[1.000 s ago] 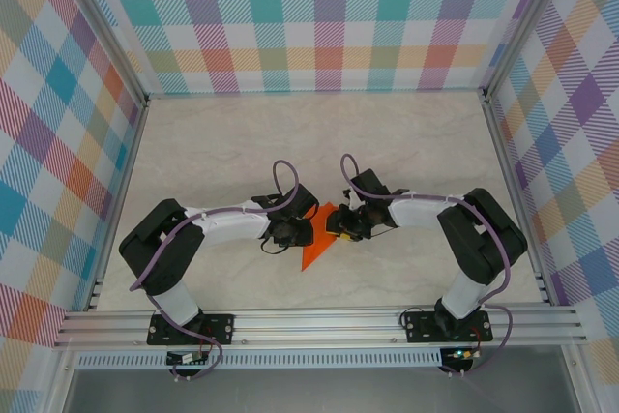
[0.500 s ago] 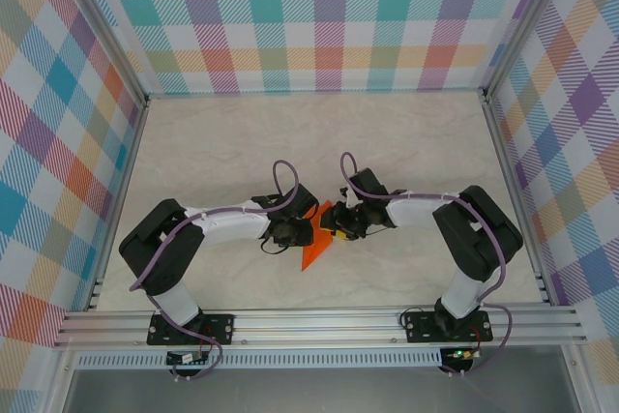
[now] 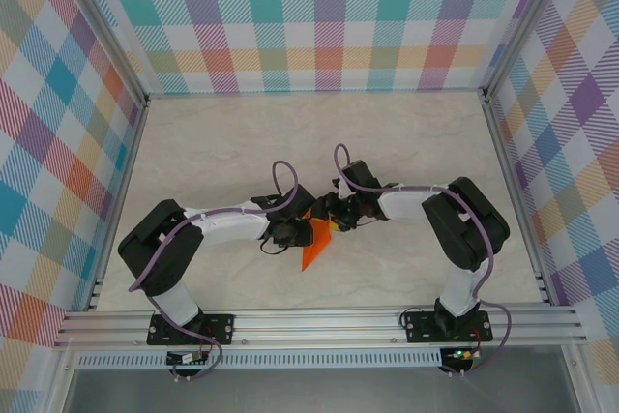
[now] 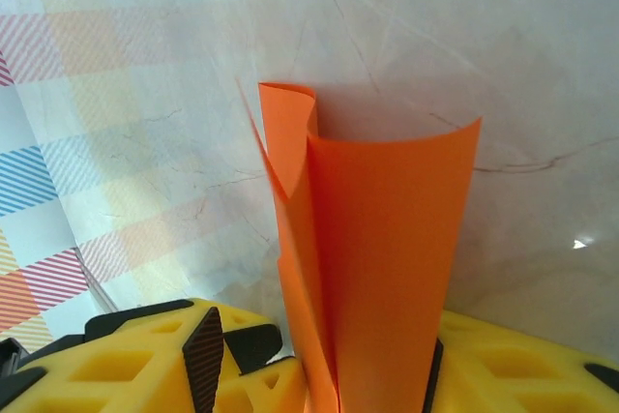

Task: Fold a paper plane with a square sheet of paper (pick it up from the middle)
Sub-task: Turn over the paper at the center of the table.

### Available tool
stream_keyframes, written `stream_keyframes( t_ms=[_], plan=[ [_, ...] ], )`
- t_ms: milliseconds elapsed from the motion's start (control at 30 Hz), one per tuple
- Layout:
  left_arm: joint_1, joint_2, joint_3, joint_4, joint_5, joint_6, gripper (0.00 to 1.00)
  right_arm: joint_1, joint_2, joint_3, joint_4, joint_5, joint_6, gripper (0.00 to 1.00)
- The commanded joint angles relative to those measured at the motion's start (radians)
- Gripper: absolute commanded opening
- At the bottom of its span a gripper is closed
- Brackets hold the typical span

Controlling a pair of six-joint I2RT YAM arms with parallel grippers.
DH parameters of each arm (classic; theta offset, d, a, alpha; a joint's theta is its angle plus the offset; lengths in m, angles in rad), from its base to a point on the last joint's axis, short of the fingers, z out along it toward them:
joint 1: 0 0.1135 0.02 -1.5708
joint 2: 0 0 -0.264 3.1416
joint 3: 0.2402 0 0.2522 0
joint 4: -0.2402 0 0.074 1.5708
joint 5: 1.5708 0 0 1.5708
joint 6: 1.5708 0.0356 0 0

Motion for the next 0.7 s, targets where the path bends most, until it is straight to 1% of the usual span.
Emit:
stream_keyframes(
  t_ms=[0, 100, 200, 300, 400, 433, 500, 567, 667],
  plan=[
    [-0.02, 0.037, -0.035, 0.043, 0.053, 0.006, 0.28, -0.002, 0.025, 0.056, 0.0, 0.019, -0.029, 0.55],
    [-0.02, 0.036, -0.038, 0.046, 0.056, 0.004, 0.28, -0.015, 0.037, 0.08, -0.009, 0.022, -0.053, 0.55],
    [-0.02, 0.035, -0.04, 0.046, 0.053, 0.004, 0.28, -0.026, 0.062, 0.111, -0.012, -0.018, -0.083, 0.56],
    [-0.019, 0.037, -0.042, 0.047, 0.054, 0.002, 0.28, -0.039, 0.077, 0.136, -0.041, -0.005, -0.104, 0.56],
    [-0.019, 0.036, -0.039, 0.044, 0.054, 0.003, 0.28, -0.053, 0.09, 0.149, -0.052, -0.029, -0.121, 0.54],
    [-0.02, 0.034, -0.04, 0.043, 0.053, 0.002, 0.28, -0.054, 0.088, 0.145, -0.055, -0.024, -0.125, 0.54],
    [-0.019, 0.034, -0.039, 0.041, 0.053, 0.002, 0.28, -0.056, 0.086, 0.139, -0.065, -0.063, -0.121, 0.51],
    [-0.02, 0.034, -0.04, 0.041, 0.05, 0.002, 0.28, -0.052, 0.064, 0.087, -0.019, -0.098, -0.1, 0.5],
    [-0.02, 0.035, -0.039, 0.043, 0.05, 0.002, 0.28, -0.051, 0.036, 0.032, -0.001, -0.103, -0.096, 0.45]
  ],
)
